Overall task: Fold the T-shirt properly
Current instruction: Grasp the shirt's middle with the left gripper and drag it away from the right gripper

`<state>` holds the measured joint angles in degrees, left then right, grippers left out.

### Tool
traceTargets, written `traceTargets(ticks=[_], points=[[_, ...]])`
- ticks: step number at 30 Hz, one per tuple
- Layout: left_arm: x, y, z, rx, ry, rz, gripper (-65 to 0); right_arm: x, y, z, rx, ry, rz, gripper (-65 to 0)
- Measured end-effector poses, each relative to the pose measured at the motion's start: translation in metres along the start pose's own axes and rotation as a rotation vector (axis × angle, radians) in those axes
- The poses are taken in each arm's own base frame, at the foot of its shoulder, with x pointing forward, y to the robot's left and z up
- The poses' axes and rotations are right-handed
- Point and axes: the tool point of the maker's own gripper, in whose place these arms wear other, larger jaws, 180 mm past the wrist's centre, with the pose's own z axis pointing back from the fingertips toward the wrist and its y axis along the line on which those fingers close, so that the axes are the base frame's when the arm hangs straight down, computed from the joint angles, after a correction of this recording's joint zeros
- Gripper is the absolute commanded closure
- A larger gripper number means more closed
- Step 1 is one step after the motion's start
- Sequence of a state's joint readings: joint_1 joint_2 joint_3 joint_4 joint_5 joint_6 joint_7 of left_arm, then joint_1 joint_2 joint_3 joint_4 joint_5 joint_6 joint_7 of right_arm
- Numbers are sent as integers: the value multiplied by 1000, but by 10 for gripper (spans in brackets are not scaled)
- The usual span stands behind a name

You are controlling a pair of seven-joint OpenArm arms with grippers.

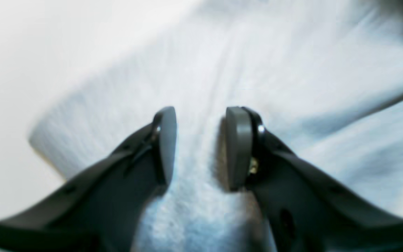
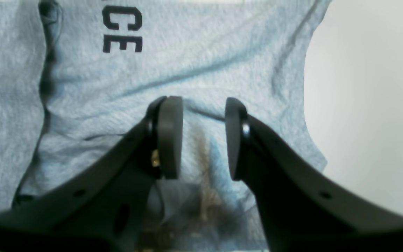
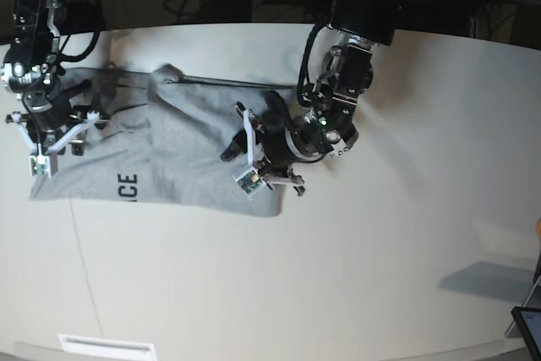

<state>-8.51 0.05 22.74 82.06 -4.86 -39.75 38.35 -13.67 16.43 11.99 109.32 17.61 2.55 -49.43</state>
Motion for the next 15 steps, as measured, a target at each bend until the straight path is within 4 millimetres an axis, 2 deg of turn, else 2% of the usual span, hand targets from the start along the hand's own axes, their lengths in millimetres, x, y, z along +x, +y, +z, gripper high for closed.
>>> traceTargets(ticks=[3,7,11,15], points=[[-12,-2,-8,9,8,-24,-233,-2,1,0,1,5,-2,-202],[-19,1,-13,5,-5,-9,-233,-10,1,1,2,22,0,-202],[-24,9,-8,3,-6,-24,-233,-13,1,2,2,28,0,-202],[-37,36,7,60,-3,23,-233,-17,13,3,60,30,-7,-202]])
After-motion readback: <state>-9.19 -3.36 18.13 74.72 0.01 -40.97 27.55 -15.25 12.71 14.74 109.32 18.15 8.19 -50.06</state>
